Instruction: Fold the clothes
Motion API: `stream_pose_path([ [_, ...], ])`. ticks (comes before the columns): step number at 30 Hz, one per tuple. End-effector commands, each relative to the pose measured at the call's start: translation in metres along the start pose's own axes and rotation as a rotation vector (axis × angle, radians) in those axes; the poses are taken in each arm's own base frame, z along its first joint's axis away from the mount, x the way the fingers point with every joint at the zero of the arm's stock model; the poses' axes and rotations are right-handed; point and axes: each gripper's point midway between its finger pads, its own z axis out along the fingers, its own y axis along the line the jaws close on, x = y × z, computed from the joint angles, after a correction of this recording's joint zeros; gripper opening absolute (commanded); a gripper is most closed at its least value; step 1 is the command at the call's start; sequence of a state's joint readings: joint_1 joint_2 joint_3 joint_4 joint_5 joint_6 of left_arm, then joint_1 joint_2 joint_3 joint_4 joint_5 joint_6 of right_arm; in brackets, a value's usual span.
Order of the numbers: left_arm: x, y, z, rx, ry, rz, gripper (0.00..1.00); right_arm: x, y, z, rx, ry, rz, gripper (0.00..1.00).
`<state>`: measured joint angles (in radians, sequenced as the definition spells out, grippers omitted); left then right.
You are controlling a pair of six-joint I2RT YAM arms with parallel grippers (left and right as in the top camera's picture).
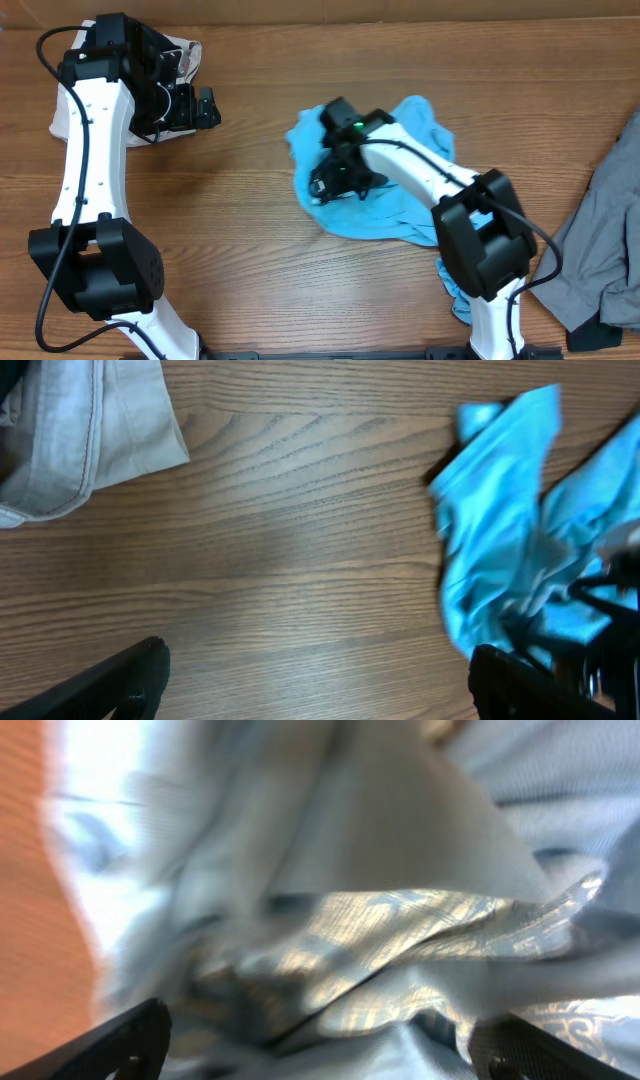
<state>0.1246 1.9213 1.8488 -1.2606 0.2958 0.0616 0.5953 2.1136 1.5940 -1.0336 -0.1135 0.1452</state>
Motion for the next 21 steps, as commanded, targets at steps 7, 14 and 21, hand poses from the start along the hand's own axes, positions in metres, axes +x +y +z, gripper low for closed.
stream_pose_path([
  [7, -0.006, -0.001, -0.003, 0.006, -0.015, 0.051, 0.98, 0.018, 0.098, -0.035, -0.068, 0.015, -0.213, 1.0],
  [14, -0.006, -0.003, -0.003, 0.011, -0.014, 0.053, 0.97, 0.005, 0.063, -0.047, -0.059, 0.002, 0.009, 1.0],
  [21, -0.002, -0.032, 0.01, 0.034, 0.006, 0.133, 0.95, -0.026, -0.051, -0.071, 0.011, -0.08, 0.305, 1.0],
])
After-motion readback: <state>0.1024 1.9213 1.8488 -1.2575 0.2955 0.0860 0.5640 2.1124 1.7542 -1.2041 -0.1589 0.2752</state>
